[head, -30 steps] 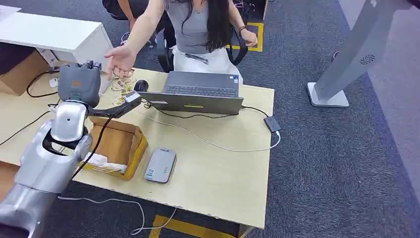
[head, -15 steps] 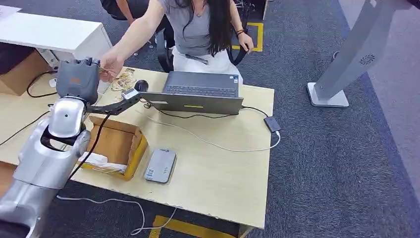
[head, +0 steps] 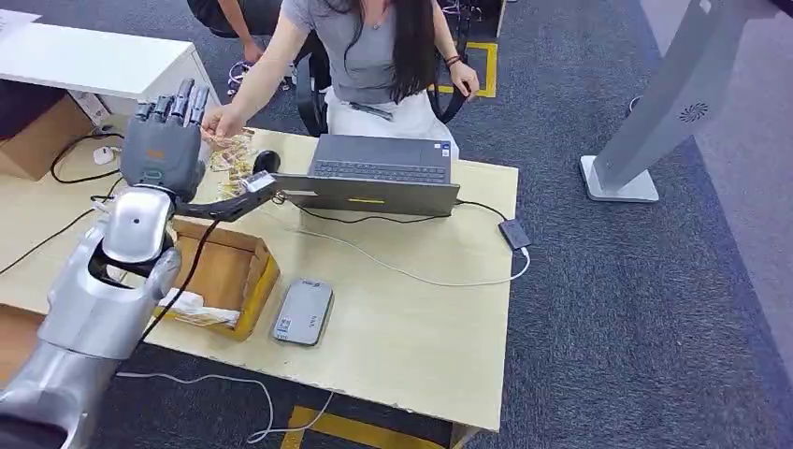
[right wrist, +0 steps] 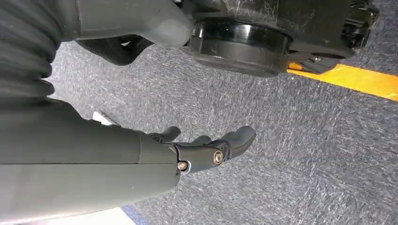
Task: Pass the card to the sensor for recognition and then transmit it.
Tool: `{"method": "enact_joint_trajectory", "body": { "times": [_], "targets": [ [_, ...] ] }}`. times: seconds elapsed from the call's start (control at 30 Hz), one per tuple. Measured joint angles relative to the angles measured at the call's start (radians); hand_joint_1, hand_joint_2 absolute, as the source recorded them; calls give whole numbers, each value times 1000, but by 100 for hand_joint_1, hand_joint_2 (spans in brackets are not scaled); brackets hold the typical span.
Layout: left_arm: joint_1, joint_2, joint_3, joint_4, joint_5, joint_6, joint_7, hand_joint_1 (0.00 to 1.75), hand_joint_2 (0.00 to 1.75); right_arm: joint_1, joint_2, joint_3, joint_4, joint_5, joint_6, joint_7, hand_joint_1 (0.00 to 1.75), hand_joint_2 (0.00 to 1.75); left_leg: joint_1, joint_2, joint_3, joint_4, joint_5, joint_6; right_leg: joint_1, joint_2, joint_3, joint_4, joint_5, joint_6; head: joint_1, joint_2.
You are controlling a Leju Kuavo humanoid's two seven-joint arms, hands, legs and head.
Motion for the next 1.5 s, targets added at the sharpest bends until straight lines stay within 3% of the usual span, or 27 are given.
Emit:
{"method": "enact_joint_trajectory", "body": {
  "times": [0.2, 0.33, 0.43, 0.63, 0.8, 1.0, 1.33, 1.5],
  "targets": [
    [35, -44, -1, -64, 0, -5, -27, 0, 175, 2, 0, 0, -10, -3, 0, 8, 0, 175, 0, 0, 0, 0, 0, 0, 0, 0, 0, 0, 0, 0, 0, 0],
    [100, -91, 0, -152, 1, 7, -122, 0, 175, 6, 0, 3, -18, -31, -17, 27, 0, 175, 0, 0, 0, 0, 0, 0, 0, 0, 1, 0, 0, 0, 0, 0],
    [214, -138, 12, -271, 32, 26, -231, 0, 175, 17, 0, 16, -33, -68, -53, 47, 0, 175, -1, 2, 0, 0, -2, 1, -1, 1, 0, 0, 0, 0, 0, 0],
    [483, -158, 30, -516, 130, 68, -310, 0, 175, 51, 0, 44, -70, -108, -108, 75, 0, 175, -1, 5, 0, 0, -4, 1, -1, 3, -1, -1, -3, -1, 0, 0],
    [664, -156, 62, -640, 175, 90, -339, 0, 175, 74, 0, 63, -100, -112, -148, 79, 0, 175, -1, 5, 0, -1, -5, 1, -1, 3, -1, 0, -4, 0, 0, 0],
    [832, -146, 113, -708, 255, 69, -367, 0, 175, 91, 0, 71, -128, -125, -176, 91, 0, 175, -1, 4, 0, -1, -6, 1, -1, 2, -2, -1, -5, 0, 0, 0],
    [911, -145, 158, -727, 264, 36, -357, 0, 175, 99, 0, 85, -149, -126, -180, 94, 0, 175, -1, 3, 1, -1, -6, 1, -1, 1, -1, -1, -5, 0, 0, 0],
    [928, -149, 210, -720, 241, 17, -320, 0, 175, 103, 0, 88, -156, -126, -179, 97, 0, 175, -1, 3, 1, -1, -6, 1, -1, 1, -1, -1, -5, 0, 0, 0]
  ]
}}
